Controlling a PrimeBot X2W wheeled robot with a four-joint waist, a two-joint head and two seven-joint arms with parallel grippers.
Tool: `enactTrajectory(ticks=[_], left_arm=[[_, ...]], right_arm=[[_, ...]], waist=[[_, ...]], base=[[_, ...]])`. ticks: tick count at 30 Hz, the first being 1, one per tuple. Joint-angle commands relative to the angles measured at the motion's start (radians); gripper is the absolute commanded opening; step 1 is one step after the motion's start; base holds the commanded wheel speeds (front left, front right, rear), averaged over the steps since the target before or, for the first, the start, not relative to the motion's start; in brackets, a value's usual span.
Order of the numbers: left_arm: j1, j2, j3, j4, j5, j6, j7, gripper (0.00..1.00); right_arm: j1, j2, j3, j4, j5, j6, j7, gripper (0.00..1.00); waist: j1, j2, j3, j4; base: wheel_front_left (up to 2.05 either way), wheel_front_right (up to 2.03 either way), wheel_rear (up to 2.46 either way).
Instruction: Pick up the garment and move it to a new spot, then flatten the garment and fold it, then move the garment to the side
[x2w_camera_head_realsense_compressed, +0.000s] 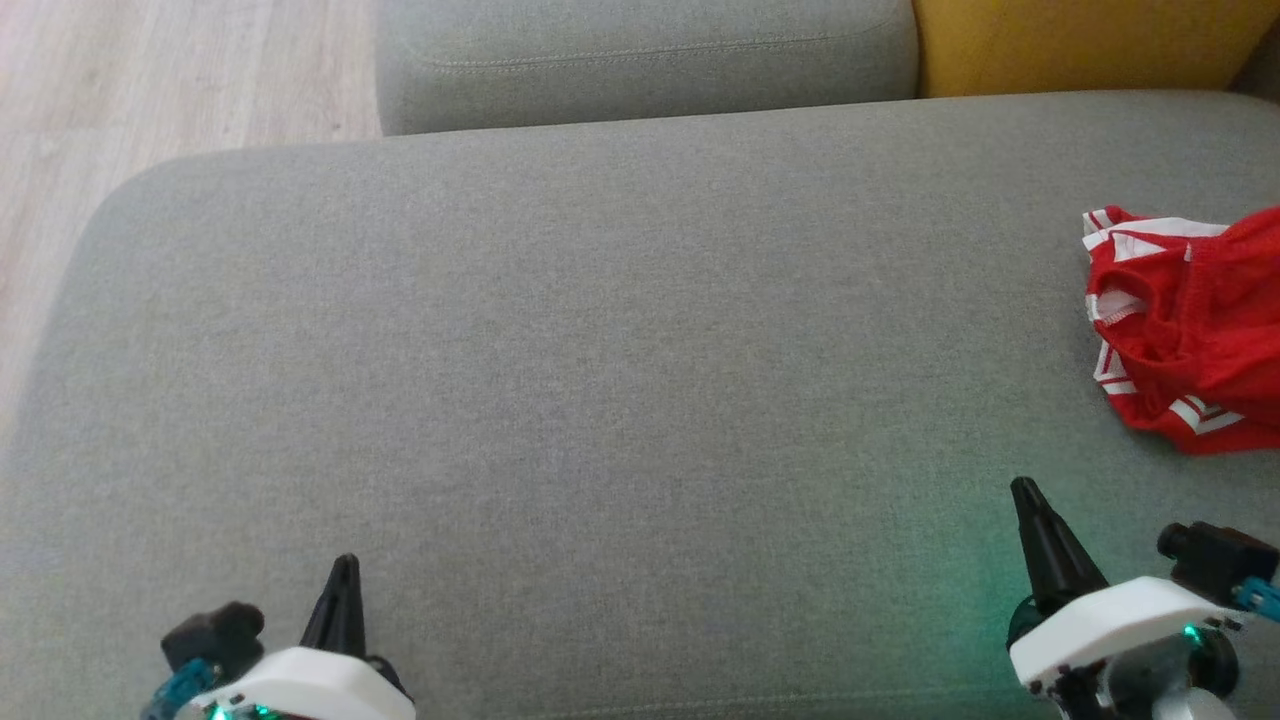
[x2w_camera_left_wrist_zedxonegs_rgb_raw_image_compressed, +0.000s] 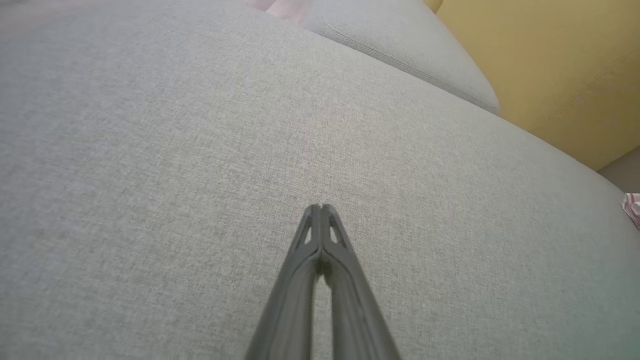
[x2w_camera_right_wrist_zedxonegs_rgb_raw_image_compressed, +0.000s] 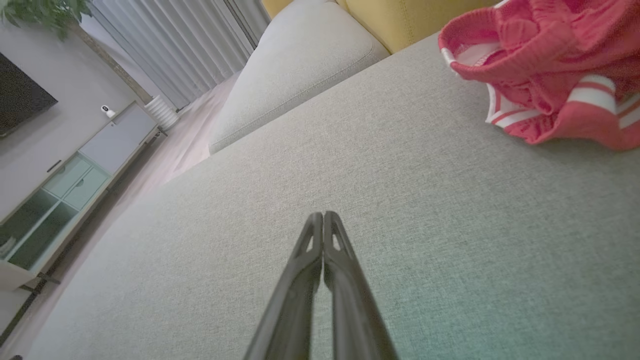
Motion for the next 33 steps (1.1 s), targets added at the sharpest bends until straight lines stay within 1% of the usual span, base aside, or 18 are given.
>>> enactTrajectory(ticks=[1, 33], left_arm=[[-0.045, 0.006, 0.029, -0.030, -0.025, -0.008, 0.003, 0.00], [-0.098, -0.009, 0.114, -0.039, -0.400, -0.088, 0.090, 0.00]], right_arm=[[-0.051, 0.000, -0.004, -0.028, 0.028, 0.000, -0.008, 0.00], [-0.100, 0.008, -0.039, 0.012, 0.396, 0.000, -0.009, 0.00]], waist=[[0.0000, 0.0000, 0.000, 0.000], [0.0000, 0.0000, -0.010, 0.005]], base=[[0.00, 0.00, 0.00], [0.00, 0.00, 0.00]])
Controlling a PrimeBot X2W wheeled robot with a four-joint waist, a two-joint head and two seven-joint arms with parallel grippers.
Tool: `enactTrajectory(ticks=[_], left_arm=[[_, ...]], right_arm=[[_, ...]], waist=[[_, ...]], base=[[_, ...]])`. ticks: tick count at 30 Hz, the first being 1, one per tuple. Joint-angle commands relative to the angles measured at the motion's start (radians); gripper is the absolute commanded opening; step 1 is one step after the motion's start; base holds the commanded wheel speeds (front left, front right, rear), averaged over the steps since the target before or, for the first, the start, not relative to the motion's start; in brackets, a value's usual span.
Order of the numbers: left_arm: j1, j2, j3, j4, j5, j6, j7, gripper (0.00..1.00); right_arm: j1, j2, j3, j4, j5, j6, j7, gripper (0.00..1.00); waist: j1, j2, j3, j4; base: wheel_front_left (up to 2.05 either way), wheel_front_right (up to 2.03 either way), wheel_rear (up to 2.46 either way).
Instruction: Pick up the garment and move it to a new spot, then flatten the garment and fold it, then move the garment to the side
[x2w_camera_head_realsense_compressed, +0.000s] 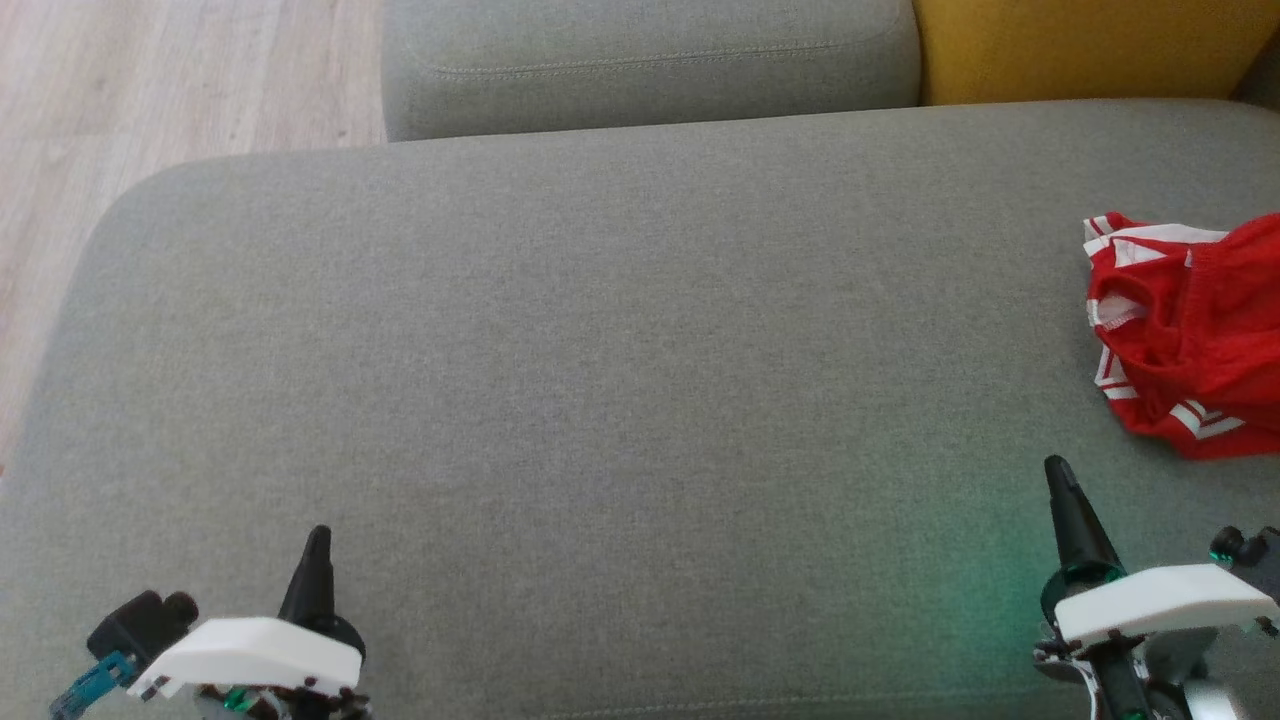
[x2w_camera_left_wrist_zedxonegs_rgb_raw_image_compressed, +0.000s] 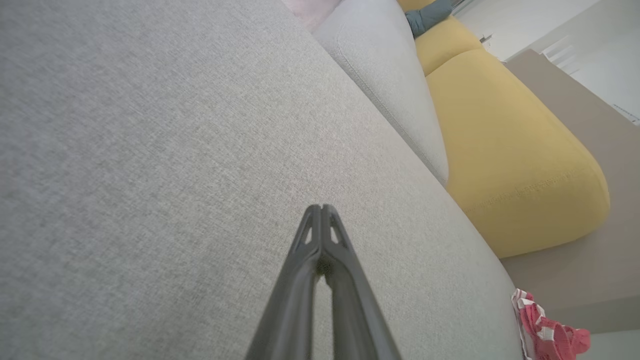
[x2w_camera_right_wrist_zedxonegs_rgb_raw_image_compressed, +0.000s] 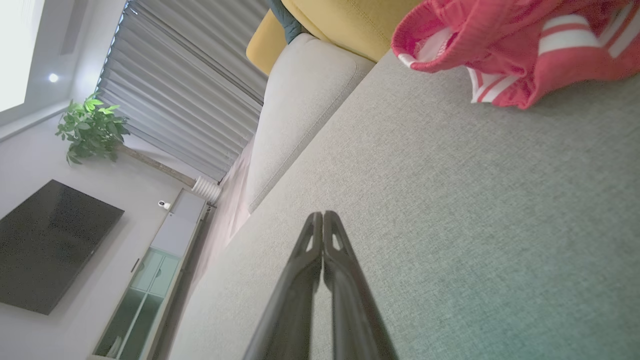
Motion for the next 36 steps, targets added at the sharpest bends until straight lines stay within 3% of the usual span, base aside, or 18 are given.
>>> enactTrajectory(ticks=[1, 36], left_arm=[[-0.058, 0.003, 0.030, -0.034, -0.038, -0.011, 0.006, 0.00], [-0.117, -0.020, 0.133, -0.042, -0.441, -0.098, 0.108, 0.00]], right_arm=[[-0.060, -0.004, 0.000, -0.026, 0.040, -0.001, -0.009, 0.00], [-0.115, 0.009, -0.046, 0.018, 0.438, -0.001, -0.004, 0.00]], waist=[[0.0000, 0.0000, -0.001, 0.000], [0.0000, 0.0000, -0.012, 0.006]], base=[[0.00, 0.00, 0.00], [0.00, 0.00, 0.00]])
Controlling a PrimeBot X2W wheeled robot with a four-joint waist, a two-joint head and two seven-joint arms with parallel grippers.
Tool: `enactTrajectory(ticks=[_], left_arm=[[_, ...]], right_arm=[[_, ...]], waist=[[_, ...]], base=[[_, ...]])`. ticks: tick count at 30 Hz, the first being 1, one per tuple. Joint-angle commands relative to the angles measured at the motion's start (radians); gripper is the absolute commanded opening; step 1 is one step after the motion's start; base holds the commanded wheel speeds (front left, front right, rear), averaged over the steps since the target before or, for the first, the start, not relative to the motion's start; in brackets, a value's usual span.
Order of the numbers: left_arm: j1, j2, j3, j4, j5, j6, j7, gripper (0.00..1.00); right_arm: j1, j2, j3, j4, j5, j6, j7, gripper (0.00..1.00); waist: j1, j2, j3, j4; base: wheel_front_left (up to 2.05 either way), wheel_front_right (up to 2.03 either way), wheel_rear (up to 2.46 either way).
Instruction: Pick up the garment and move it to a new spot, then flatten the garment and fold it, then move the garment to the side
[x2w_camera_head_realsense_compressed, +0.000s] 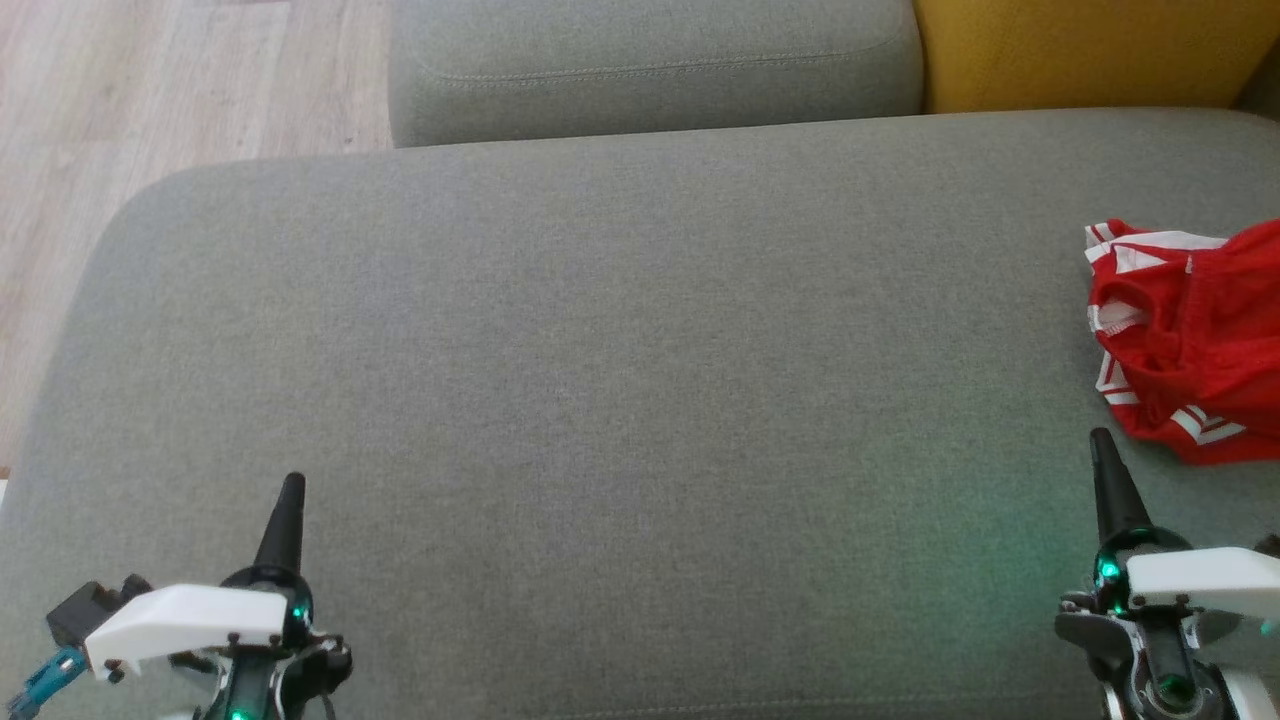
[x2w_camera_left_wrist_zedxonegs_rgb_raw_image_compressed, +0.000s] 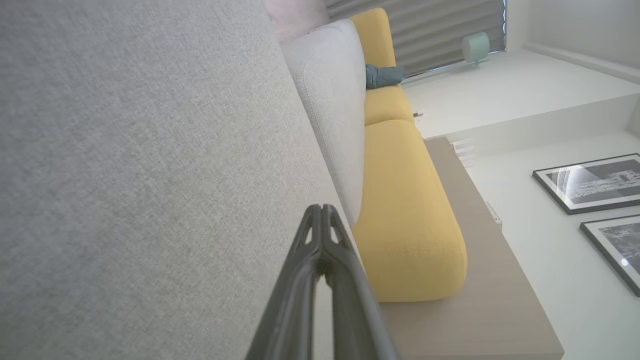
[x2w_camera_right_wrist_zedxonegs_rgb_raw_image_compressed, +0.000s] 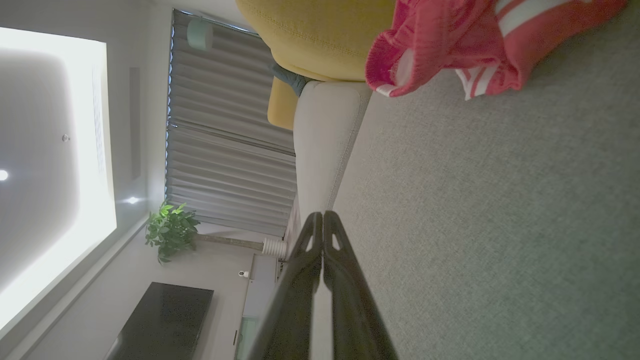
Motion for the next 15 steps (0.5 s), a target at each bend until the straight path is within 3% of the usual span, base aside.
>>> enactTrajectory(ticks=[1, 15], left_arm=[[-0.056, 0.004, 0.036, -0.036, -0.030, -0.014, 0.009, 0.00], [-0.078, -0.005, 0.075, -0.038, -0.178, -0.046, 0.048, 0.00]], right_arm=[[-0.055, -0.001, 0.009, -0.027, 0.030, -0.001, -0.004, 0.00], [-0.076, 0.005, -0.009, -0.010, 0.177, -0.001, -0.002, 0.00]], waist=[[0.0000, 0.0000, 0.000, 0.000], [0.0000, 0.0000, -0.004, 0.002]], base=[[0.00, 0.00, 0.00], [0.00, 0.00, 0.00]])
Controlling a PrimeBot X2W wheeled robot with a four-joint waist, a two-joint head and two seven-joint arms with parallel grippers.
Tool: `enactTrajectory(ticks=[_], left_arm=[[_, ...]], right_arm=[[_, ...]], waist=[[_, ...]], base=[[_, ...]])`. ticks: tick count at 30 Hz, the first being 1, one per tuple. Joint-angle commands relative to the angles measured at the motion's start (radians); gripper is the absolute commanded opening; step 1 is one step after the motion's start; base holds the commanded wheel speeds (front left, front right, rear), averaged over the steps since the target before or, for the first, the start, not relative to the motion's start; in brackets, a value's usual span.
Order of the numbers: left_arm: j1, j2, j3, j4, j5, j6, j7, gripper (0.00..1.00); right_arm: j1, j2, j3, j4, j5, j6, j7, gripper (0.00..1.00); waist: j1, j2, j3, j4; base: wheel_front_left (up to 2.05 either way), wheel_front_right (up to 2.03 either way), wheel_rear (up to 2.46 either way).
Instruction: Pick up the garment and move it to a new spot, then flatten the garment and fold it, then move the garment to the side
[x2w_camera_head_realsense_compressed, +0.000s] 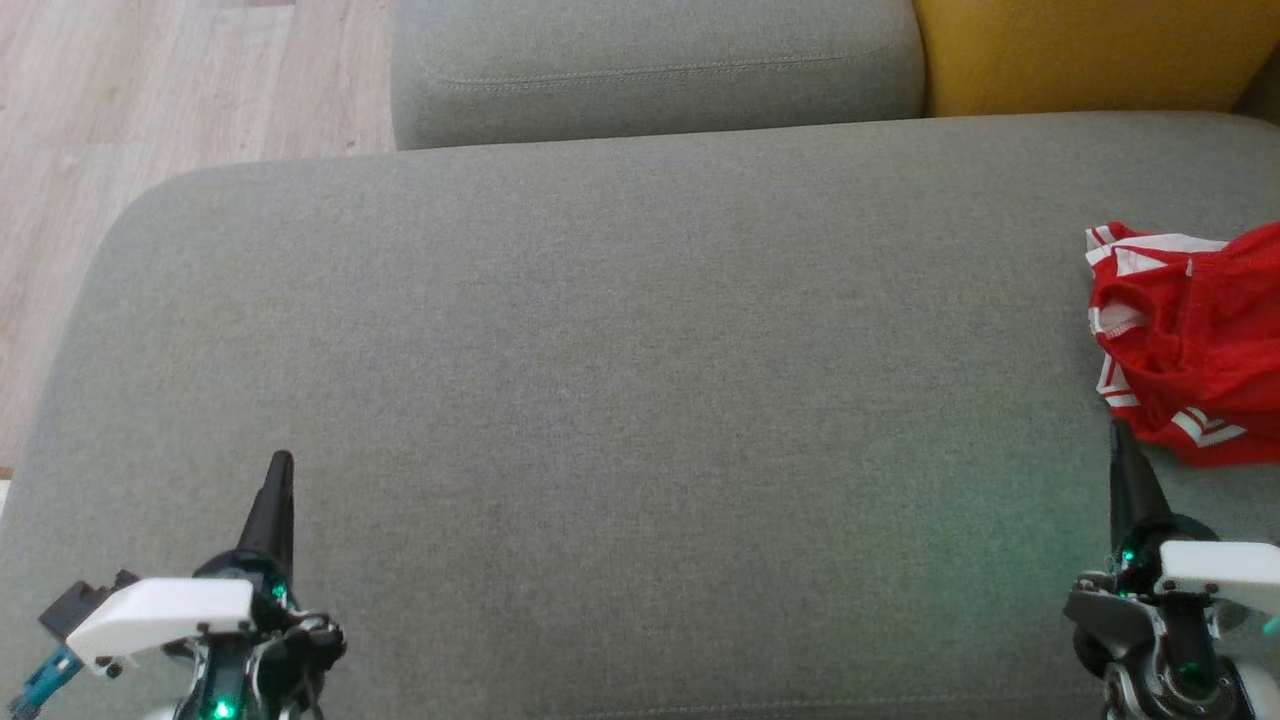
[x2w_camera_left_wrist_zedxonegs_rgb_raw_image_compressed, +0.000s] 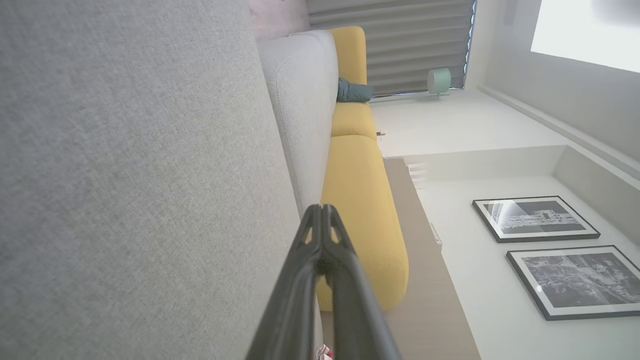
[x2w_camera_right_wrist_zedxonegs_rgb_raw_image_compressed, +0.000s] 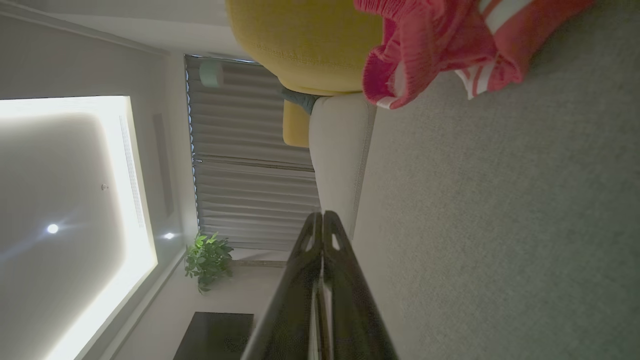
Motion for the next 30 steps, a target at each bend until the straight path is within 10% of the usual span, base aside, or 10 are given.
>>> enactTrajectory(ticks=[1, 30], left_arm=[[-0.058, 0.005, 0.043, -0.035, -0.029, -0.011, 0.011, 0.00], [-0.072, -0.006, 0.075, -0.037, -0.115, -0.031, 0.041, 0.00]], right_arm=[[-0.052, 0.002, 0.013, -0.027, 0.032, -0.001, -0.002, 0.00], [-0.065, 0.009, -0.003, -0.016, 0.119, -0.001, 0.004, 0.00]], waist=[[0.0000, 0.0000, 0.000, 0.000], [0.0000, 0.0000, -0.003, 0.001]], base=[[0.00, 0.00, 0.00], [0.00, 0.00, 0.00]])
